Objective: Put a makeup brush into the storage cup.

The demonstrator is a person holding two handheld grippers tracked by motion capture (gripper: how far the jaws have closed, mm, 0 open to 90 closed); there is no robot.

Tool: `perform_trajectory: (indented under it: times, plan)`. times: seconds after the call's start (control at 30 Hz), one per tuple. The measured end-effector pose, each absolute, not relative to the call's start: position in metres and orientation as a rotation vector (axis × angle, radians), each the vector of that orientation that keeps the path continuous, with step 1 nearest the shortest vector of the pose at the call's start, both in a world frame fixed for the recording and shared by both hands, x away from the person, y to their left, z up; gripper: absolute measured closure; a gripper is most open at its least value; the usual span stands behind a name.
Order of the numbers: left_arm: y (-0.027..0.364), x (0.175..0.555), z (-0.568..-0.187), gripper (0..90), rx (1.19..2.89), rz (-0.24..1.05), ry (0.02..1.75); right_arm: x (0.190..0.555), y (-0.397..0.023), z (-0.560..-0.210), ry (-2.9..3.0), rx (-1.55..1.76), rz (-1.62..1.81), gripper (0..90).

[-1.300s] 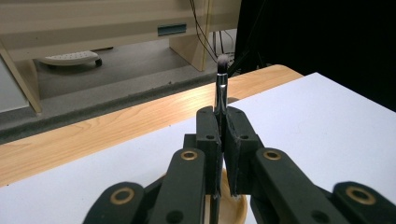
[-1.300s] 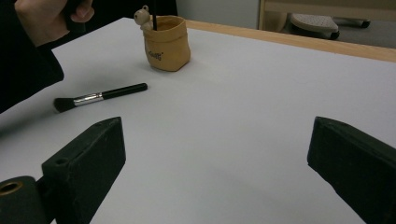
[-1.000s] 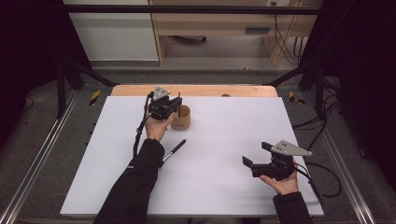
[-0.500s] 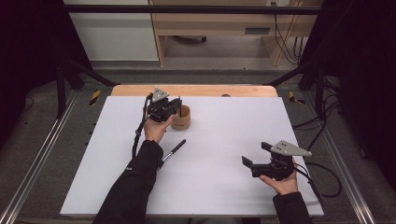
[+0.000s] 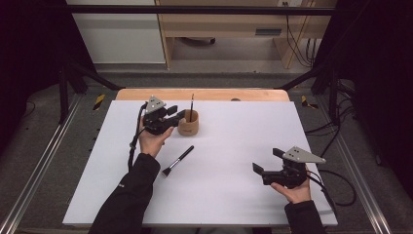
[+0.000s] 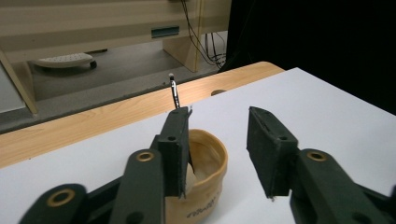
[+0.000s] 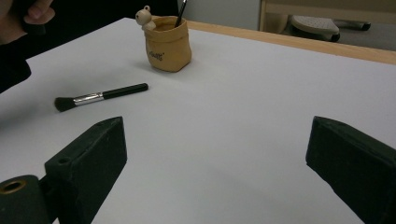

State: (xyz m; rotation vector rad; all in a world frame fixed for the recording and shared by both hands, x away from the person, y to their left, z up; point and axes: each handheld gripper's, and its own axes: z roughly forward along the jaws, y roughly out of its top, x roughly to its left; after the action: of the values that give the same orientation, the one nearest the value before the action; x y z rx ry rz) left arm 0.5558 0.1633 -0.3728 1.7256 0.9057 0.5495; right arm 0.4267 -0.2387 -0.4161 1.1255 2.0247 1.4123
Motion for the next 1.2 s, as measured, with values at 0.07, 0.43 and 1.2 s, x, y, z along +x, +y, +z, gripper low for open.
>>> perform_trajectory:
  times: [0.07, 0.43, 1.2]
  plan:
    - [0.165, 0.548, -0.371, 53.7, 1.724, 0.541, 0.891, 0.427, -0.239, -0.416, 2.025, 1.125, 1.411, 5.8]
    - [0.173, 0.519, -0.371, 39.7, 1.744, 0.505, 0.839, 0.426, -0.24, -0.415, 2.024, 1.12, 1.411, 5.7]
    - [0.2, 0.468, -0.386, 18.9, 1.764, 0.498, 0.803, 0.425, -0.241, -0.414, 2.017, 1.126, 1.414, 5.2]
